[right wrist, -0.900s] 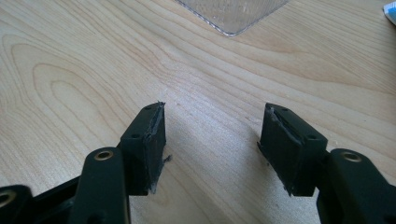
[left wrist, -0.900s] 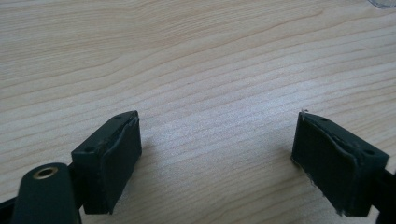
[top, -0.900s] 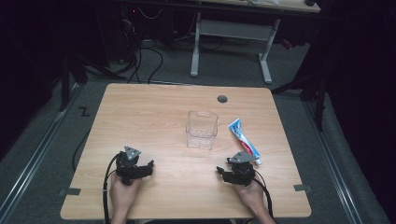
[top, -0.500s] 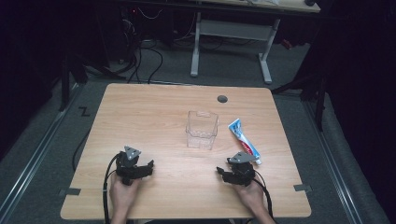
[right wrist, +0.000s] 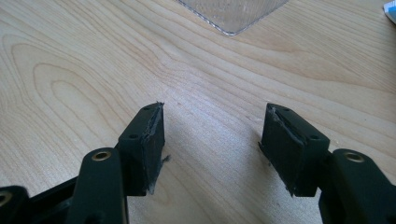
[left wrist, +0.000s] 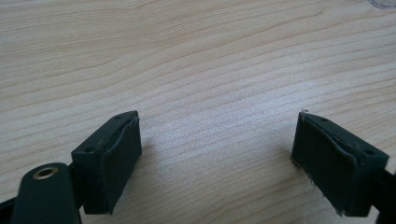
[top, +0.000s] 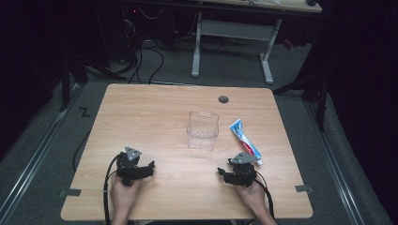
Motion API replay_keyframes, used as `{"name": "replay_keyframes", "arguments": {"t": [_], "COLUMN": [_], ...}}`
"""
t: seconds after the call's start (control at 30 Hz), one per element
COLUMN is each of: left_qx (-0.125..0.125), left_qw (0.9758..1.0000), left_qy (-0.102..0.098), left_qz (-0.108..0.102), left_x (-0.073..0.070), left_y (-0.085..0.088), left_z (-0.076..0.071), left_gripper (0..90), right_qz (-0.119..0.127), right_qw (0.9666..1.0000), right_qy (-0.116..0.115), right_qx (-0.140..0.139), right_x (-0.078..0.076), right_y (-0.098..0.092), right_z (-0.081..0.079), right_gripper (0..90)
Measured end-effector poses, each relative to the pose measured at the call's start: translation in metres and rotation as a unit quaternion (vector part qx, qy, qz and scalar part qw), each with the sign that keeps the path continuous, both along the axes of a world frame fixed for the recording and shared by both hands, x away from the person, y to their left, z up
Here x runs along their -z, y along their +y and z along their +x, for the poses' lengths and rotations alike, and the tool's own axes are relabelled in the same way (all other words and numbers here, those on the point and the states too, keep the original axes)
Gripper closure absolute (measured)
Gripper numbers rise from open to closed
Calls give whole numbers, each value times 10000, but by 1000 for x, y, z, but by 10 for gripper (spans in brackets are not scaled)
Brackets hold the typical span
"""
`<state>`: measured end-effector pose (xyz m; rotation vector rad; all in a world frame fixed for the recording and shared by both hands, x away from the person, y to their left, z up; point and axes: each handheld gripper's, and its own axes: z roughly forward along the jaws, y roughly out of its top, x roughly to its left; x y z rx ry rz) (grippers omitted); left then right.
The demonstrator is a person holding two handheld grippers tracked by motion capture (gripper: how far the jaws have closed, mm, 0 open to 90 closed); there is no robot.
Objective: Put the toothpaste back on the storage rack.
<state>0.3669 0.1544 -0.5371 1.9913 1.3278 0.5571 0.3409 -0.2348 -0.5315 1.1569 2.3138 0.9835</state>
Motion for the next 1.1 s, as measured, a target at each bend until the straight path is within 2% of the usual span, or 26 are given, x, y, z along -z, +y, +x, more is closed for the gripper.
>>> {"name": "replay_keyframes", "arguments": {"t": [0.07, 0.13, 0.23, 0.57, 0.67, 0.93, 1.1], "left_qx": [0, -2, 0, 1, 1, 1, 1], "left_qw": [10000, 10000, 10000, 10000, 10000, 10000, 10000], "left_qy": [0, 0, -1, 1, 1, 1, 0], "left_qz": [-1, -6, -6, -3, -1, -1, 0], "left_x": [0, 0, 0, 0, 0, 0, 0], "left_y": [0, 0, 0, 0, 0, 0, 0], "left_z": [0, 0, 0, 0, 0, 0, 0], "left_gripper": [161, 161, 161, 160, 160, 160, 160], "right_qz": [-4, -2, 0, 2, -54, 11, 0], "right_qw": [10000, 9997, 9996, 9996, 9995, 9996, 9993], "right_qy": [7, 21, -1, -47, -117, -145, -247], "right_qx": [45, 225, 290, 296, 291, 244, 285], "right_x": [0, 0, 0, 0, -1, -6, -10], "right_y": [0, 2, 3, 3, 3, -2, -6], "right_z": [0, 0, -1, -3, -5, -7, -11], "right_gripper": [376, 376, 387, 478, 488, 512, 514]}}
